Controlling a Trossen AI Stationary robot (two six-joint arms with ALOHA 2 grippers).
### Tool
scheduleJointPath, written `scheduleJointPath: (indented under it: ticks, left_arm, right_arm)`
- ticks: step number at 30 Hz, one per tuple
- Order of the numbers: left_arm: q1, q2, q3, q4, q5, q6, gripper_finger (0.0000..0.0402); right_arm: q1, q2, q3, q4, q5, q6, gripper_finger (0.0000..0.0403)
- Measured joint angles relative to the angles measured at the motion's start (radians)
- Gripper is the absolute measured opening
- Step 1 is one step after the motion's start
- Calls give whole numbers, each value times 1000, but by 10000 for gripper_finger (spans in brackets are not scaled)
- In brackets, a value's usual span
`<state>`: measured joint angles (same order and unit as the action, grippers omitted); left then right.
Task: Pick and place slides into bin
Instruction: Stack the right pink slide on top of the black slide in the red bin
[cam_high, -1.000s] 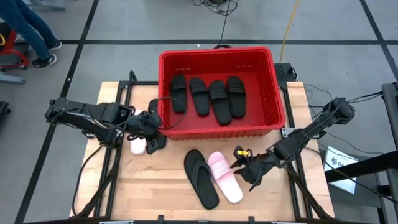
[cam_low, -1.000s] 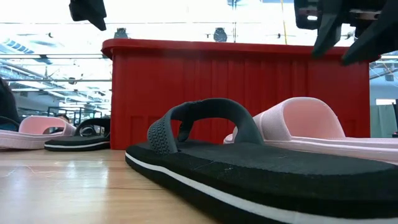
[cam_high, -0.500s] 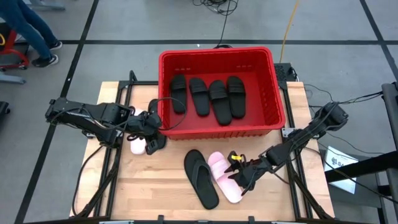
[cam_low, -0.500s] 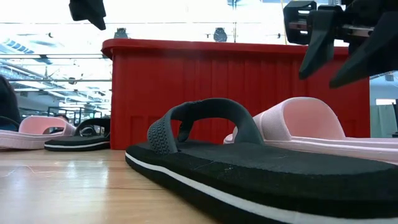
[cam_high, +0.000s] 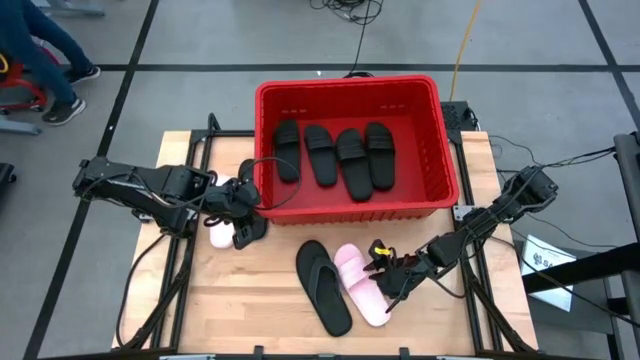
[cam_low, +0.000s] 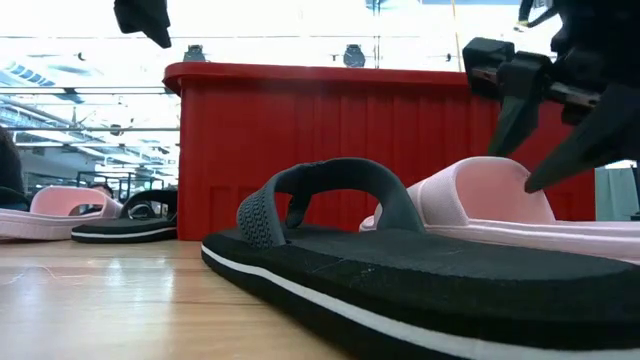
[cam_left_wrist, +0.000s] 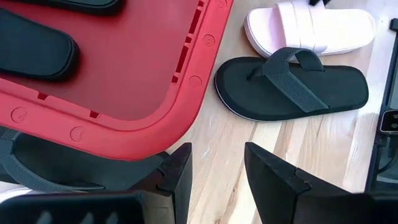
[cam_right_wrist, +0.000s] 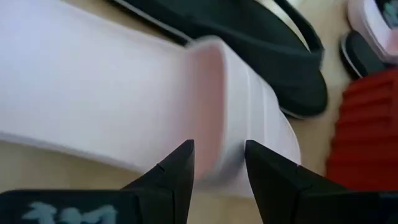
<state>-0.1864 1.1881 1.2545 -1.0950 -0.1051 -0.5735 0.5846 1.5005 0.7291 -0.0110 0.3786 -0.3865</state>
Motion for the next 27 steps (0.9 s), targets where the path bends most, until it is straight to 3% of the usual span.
scheduleJointPath:
  ticks: [5, 11, 20, 27]
  left_arm:
    - [0, 0, 0, 0, 0, -2, 141]
    - [0, 0, 0, 0, 0, -5, 141]
    - [0, 0, 0, 0, 0, -7, 141]
    - [0, 0, 0, 0, 0, -7, 141]
  right_arm:
    - [-3, 0, -11, -7, 95, 0, 132]
    - [-10, 0, -11, -5, 96, 25, 124]
    - [-48, 0, -11, -1, 92, 208, 12]
    - [-53, -1, -11, -4, 90, 244, 5]
